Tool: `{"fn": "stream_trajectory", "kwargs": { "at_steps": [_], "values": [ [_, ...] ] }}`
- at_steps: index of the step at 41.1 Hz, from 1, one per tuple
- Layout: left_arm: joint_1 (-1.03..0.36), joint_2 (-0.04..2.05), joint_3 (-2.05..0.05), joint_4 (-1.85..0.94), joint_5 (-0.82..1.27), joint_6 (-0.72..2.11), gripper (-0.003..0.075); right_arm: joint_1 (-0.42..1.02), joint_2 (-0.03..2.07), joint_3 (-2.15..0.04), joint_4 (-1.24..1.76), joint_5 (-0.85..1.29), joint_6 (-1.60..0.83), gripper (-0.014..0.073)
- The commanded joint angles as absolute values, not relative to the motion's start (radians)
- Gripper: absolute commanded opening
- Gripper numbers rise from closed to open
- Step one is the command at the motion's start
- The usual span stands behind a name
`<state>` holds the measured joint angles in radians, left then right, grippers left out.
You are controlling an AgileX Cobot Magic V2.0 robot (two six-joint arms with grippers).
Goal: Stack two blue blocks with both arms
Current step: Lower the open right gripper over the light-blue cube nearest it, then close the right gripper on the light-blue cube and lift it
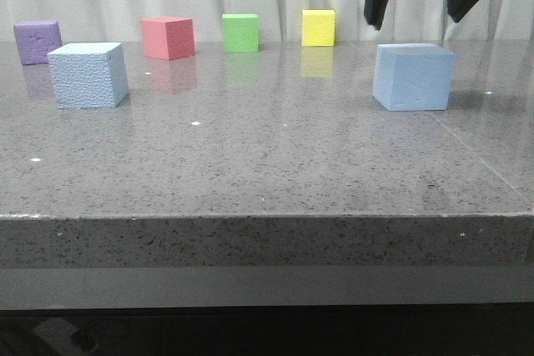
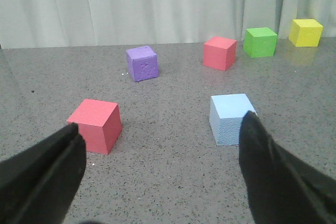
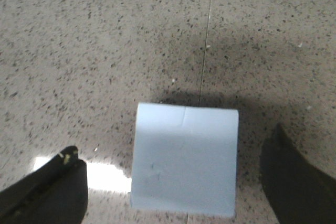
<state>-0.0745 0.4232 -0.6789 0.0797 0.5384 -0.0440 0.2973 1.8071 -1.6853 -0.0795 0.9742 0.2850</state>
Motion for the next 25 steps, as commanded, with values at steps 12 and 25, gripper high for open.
{"fn": "stream_trajectory", "kwargs": {
  "at_steps": [12,25],
  "values": [
    [-0.072,0.44,-0.711,0.083,0.454,-0.048,0.0586,0.271,1.873,-1.728,-0.081,0.917,0.336,0.0664],
    [-0.072,0.44,-0.711,0.083,0.454,-0.048,0.0586,0.271,1.868,-1.735,-0.071,0.941,0.335,0.0431]
  ]
}}
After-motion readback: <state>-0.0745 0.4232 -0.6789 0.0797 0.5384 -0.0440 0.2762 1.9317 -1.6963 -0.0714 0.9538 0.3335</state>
